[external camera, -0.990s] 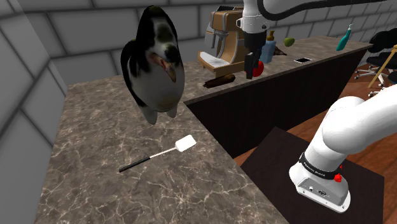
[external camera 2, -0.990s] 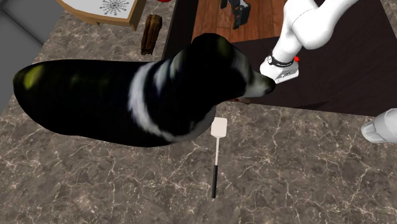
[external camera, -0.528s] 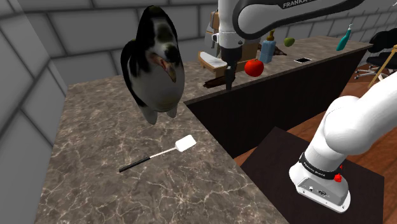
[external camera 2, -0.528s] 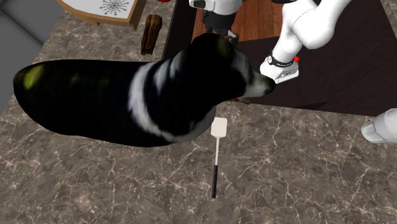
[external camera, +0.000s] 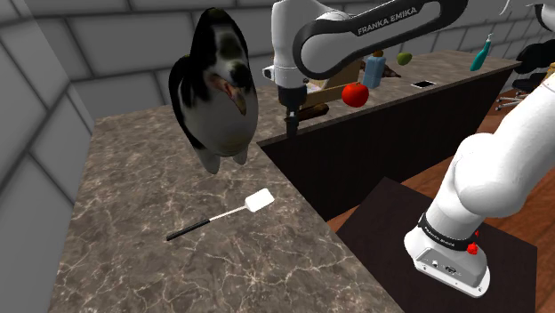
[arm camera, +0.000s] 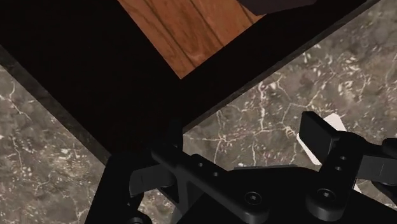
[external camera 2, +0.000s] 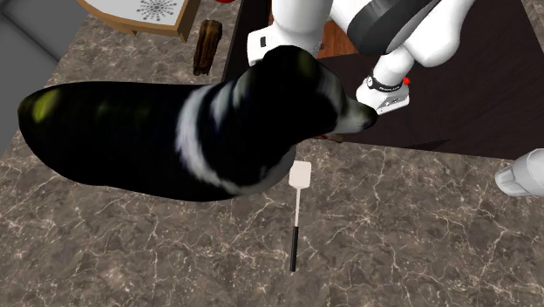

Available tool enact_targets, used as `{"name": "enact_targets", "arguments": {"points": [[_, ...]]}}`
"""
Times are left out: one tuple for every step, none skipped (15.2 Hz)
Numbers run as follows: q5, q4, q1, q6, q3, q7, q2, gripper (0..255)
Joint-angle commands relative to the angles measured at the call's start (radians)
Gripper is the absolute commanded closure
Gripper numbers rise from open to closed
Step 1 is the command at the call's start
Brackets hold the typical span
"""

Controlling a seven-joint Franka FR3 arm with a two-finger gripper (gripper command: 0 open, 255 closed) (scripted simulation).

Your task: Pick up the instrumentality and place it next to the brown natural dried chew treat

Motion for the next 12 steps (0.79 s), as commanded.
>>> {"name": "enact_targets", "arguments": {"points": [[0.003,0.033,0.018,0.033,0.019,-0.017,0.058,0],[0.004,0.046,0.027,0.048,0.027,-0.026,0.083,0],[0.004,0.060,0.036,0.062,0.036,-0.035,0.108,0],[0.004,0.074,0.045,0.076,0.045,-0.044,0.132,0],[0.003,0.088,0.054,0.089,0.054,-0.053,0.157,0],[0.002,0.103,0.063,0.102,0.063,-0.061,0.182,0],[0.001,0.118,0.072,0.114,0.072,-0.069,0.206,0],[-0.002,0.133,0.081,0.126,0.081,-0.077,0.230,0],[-0.004,0.149,0.090,0.137,0.090,-0.085,0.254,0],[-0.007,0.165,0.099,0.147,0.100,-0.093,0.278,0],[-0.011,0.182,0.108,0.157,0.109,-0.100,0.302,0],[-0.015,0.198,0.117,0.167,0.118,-0.108,0.326,0]]}}
